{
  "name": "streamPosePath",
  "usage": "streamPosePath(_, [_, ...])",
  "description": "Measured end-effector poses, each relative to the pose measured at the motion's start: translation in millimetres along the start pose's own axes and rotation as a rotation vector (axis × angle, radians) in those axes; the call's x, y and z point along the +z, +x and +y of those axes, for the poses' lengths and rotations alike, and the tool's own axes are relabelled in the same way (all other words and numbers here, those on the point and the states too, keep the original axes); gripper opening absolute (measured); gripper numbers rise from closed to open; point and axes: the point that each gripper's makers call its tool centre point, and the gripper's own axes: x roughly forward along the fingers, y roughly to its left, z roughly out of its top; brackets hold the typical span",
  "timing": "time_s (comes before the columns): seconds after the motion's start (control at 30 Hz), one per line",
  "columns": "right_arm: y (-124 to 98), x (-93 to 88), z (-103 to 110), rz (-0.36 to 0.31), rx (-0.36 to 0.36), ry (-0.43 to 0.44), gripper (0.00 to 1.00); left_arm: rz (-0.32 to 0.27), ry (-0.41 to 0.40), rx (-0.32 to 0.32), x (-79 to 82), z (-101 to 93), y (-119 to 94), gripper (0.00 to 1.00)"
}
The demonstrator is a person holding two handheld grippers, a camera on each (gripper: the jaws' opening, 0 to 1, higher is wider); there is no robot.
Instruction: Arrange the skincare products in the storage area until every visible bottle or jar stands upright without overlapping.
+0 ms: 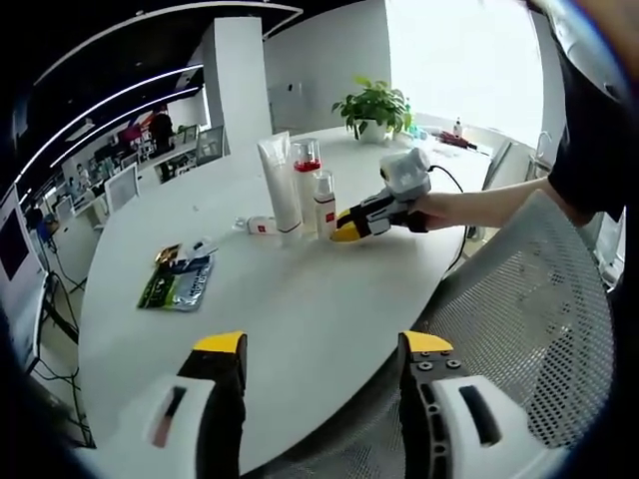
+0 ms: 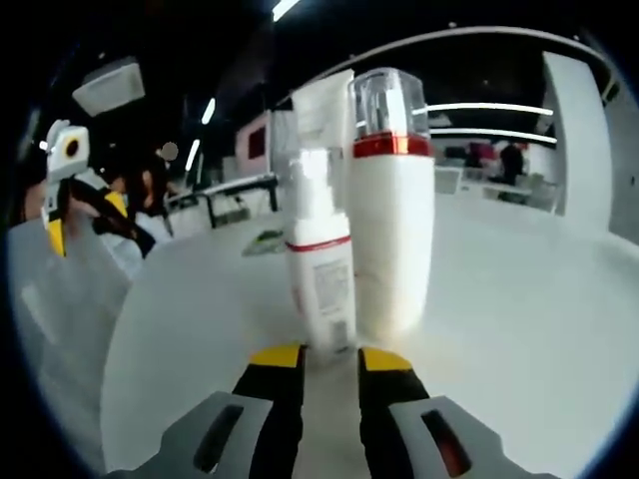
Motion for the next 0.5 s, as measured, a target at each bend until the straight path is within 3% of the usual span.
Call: streamPosePath(0.5, [-18.0,16.9,10.6,0.019,0.007,0.053,0.26,-0.014,-0.003,0.014,3.6,2.9,-0.5,0.57])
